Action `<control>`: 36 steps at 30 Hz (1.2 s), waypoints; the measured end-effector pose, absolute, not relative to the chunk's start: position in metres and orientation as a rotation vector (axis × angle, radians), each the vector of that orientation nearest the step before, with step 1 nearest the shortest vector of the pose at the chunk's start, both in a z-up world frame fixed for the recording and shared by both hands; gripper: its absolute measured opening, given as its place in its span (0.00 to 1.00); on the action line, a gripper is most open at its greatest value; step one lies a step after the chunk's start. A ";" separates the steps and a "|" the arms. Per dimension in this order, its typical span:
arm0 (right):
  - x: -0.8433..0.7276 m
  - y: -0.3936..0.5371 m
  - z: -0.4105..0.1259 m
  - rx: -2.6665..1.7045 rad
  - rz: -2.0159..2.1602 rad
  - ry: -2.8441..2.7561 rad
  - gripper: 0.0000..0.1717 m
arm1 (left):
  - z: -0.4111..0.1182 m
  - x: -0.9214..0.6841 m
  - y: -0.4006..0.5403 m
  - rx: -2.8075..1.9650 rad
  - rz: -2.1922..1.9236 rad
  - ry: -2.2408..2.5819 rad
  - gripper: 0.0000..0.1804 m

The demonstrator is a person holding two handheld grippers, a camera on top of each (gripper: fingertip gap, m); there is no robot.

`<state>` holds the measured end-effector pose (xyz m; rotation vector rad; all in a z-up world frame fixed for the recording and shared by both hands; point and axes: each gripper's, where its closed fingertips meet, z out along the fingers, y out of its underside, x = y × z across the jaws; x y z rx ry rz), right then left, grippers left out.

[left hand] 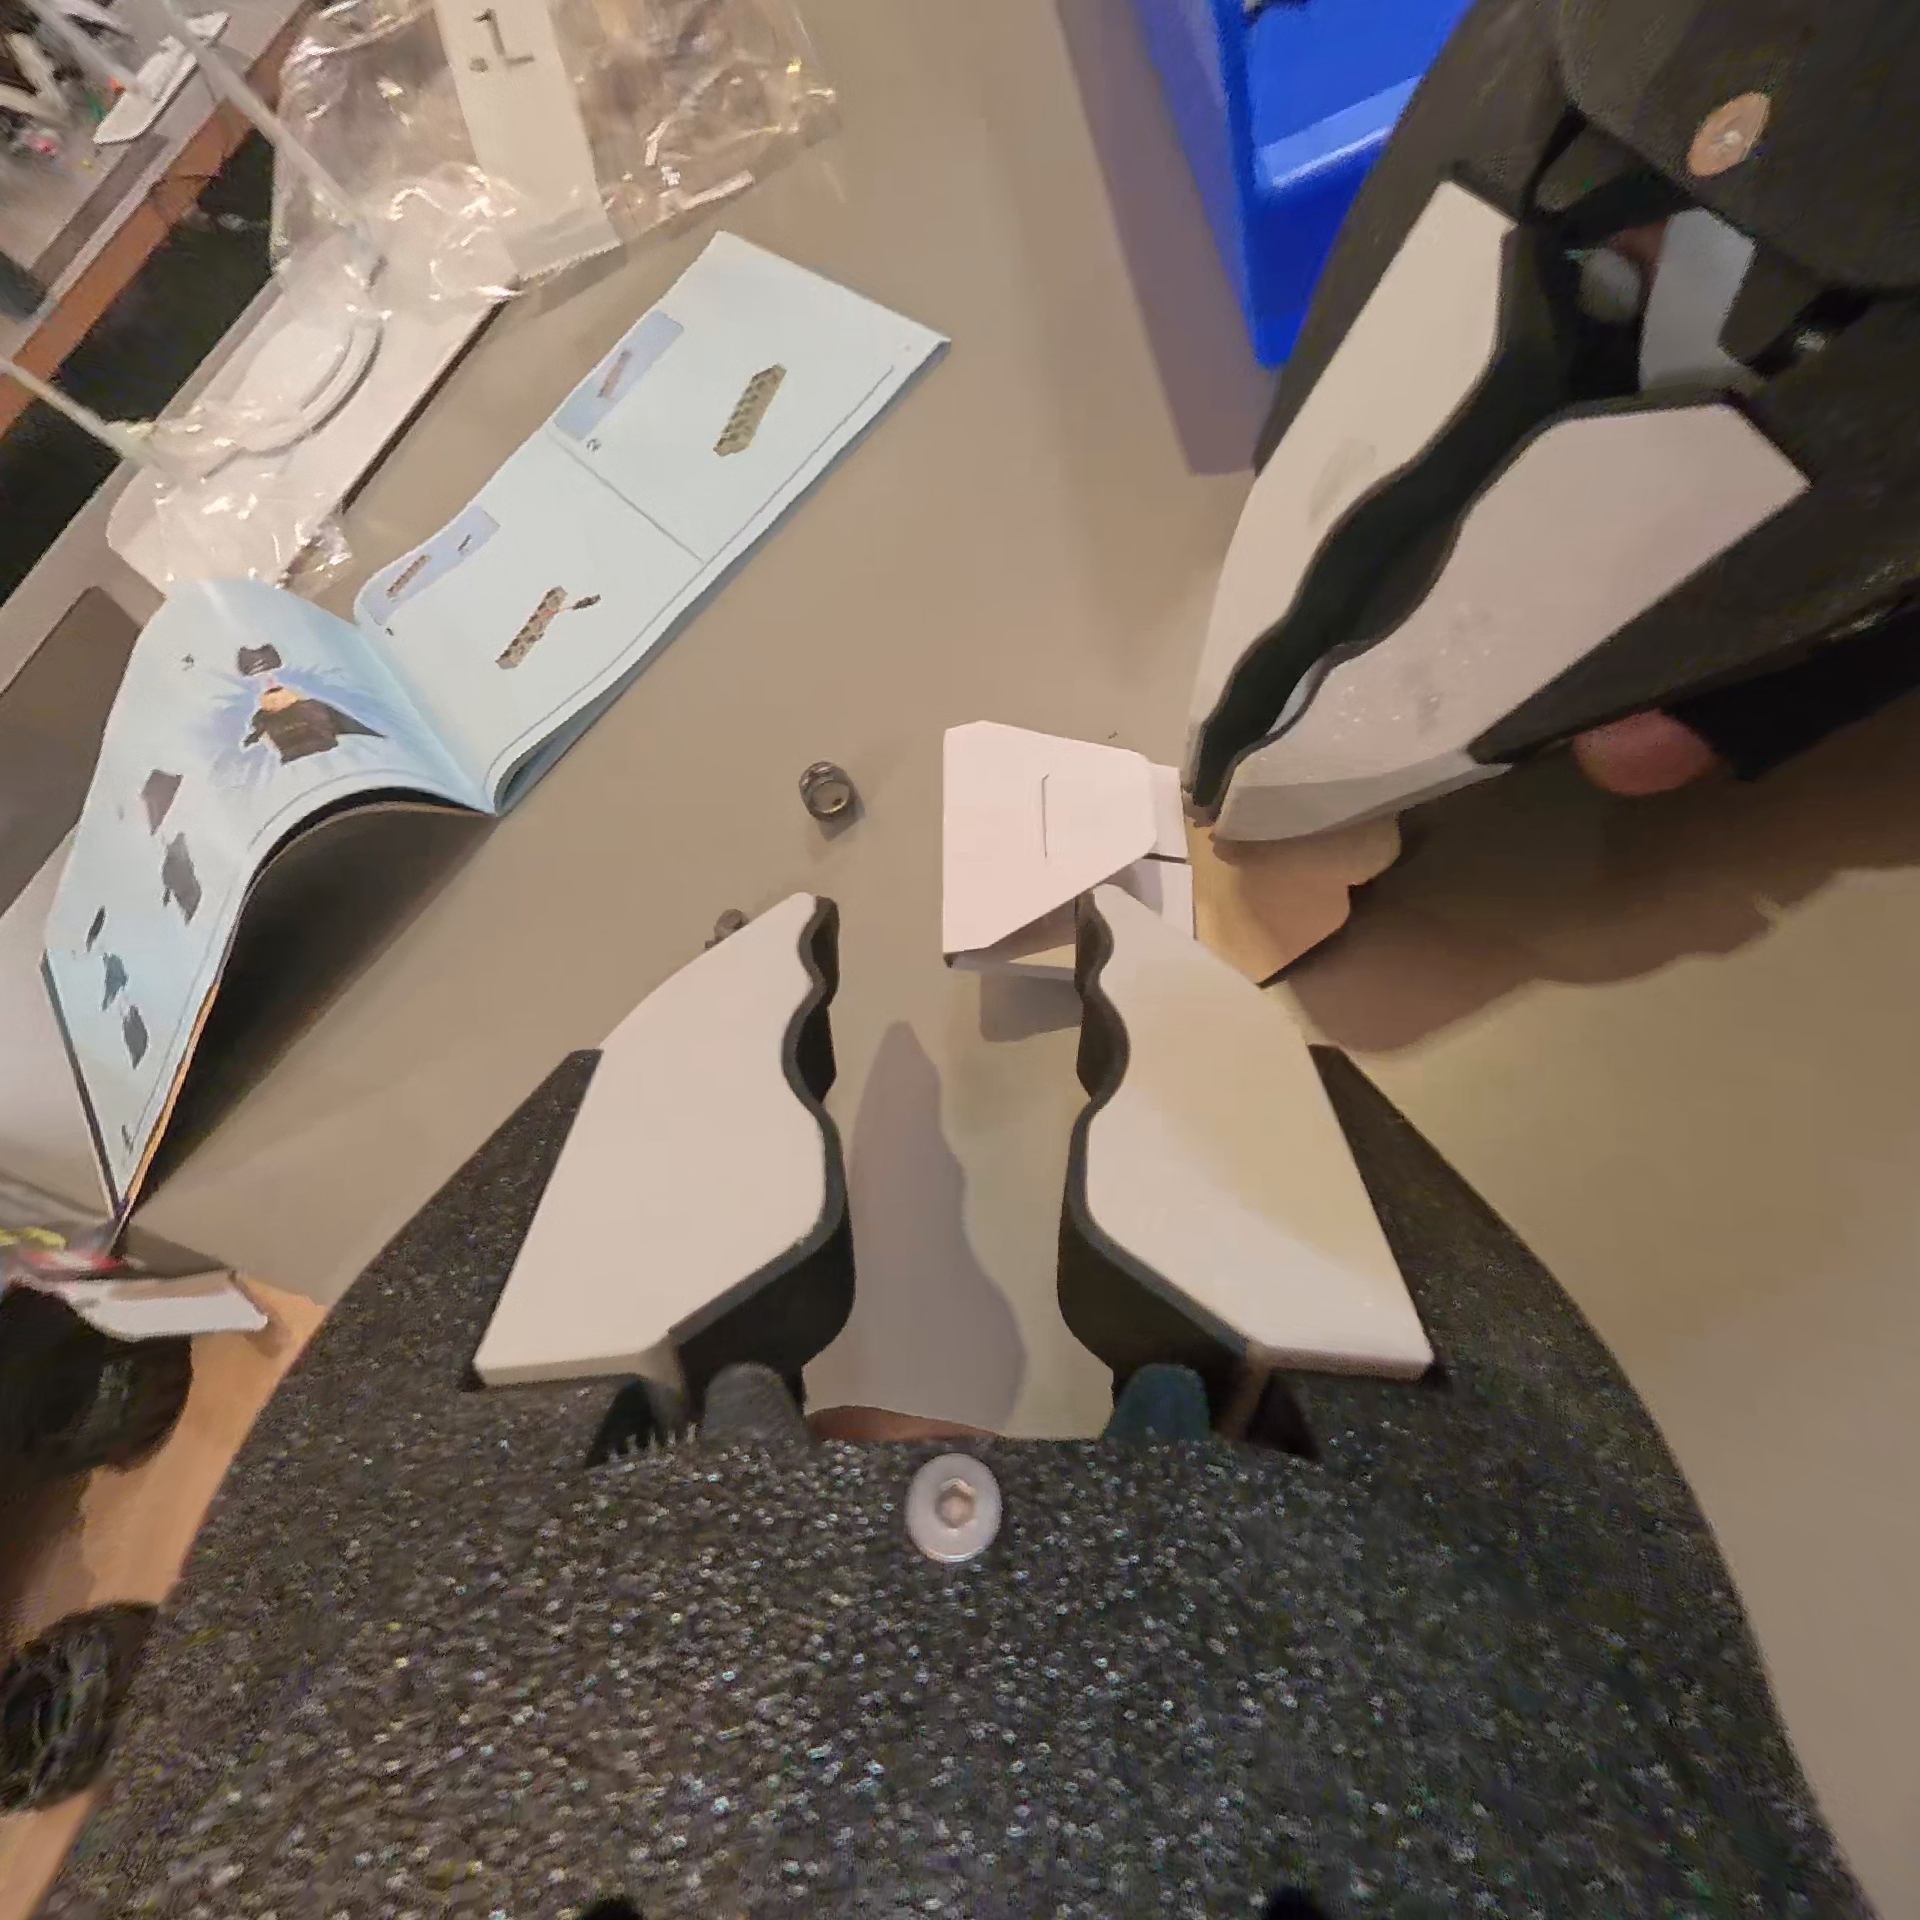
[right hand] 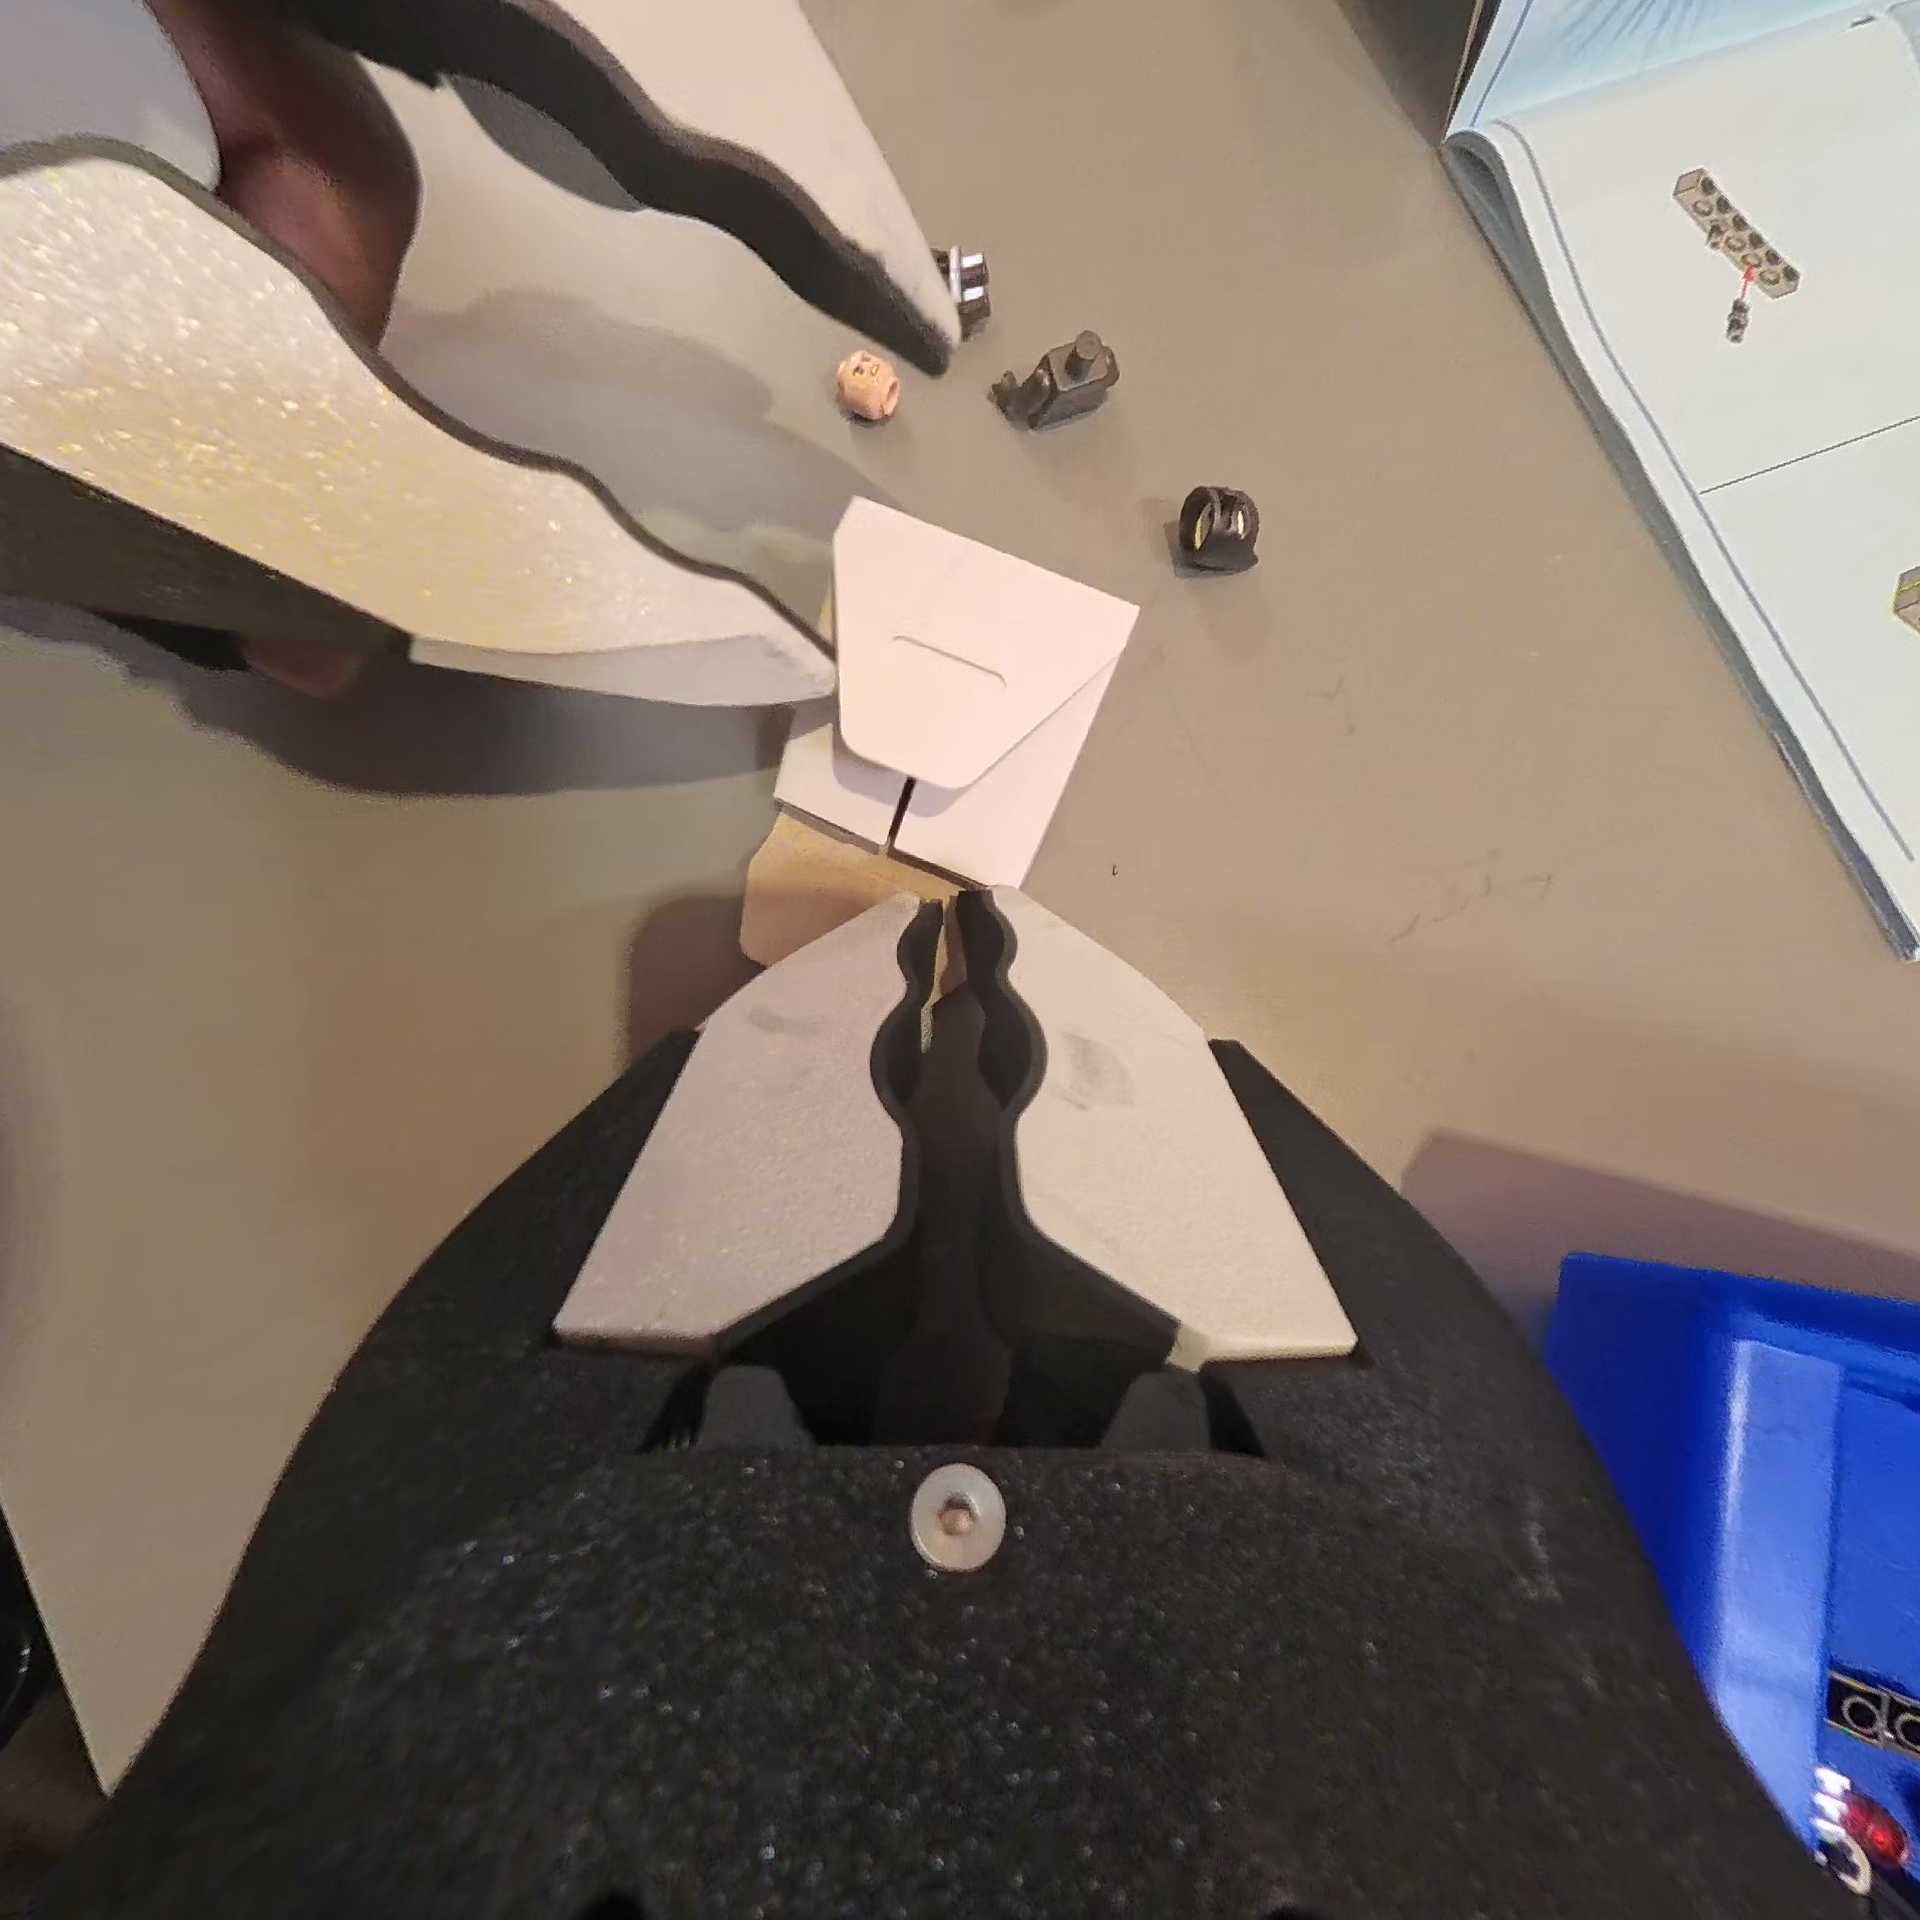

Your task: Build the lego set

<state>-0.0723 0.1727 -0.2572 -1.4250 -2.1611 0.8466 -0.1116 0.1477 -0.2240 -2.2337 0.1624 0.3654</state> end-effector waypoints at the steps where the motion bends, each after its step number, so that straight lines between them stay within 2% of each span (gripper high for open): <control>1: -0.072 0.173 -0.257 -1.426 0.848 -2.163 0.03 | -0.224 -0.110 0.149 -2.236 0.351 0.195 0.24; 6: -0.072 0.172 -0.258 -1.426 0.851 -2.170 0.03 | -0.226 -0.113 0.155 -2.225 0.406 0.331 0.22; 11: -0.072 0.172 -0.258 -1.425 0.852 -2.176 0.02 | -0.225 -0.115 0.162 -2.187 0.406 0.362 0.11; 14: -0.072 0.172 -0.258 -1.428 0.858 -2.179 0.02 | -0.226 -0.116 0.164 -2.179 0.403 0.373 0.01; 28: -0.069 0.176 -0.257 -1.446 0.885 -2.168 0.02 | -0.237 -0.128 0.161 -2.234 0.000 -0.062 0.00; 36: -0.065 0.175 -0.260 -1.452 0.895 -2.205 0.02 | -0.243 -0.134 0.152 -2.261 -0.053 -0.202 0.00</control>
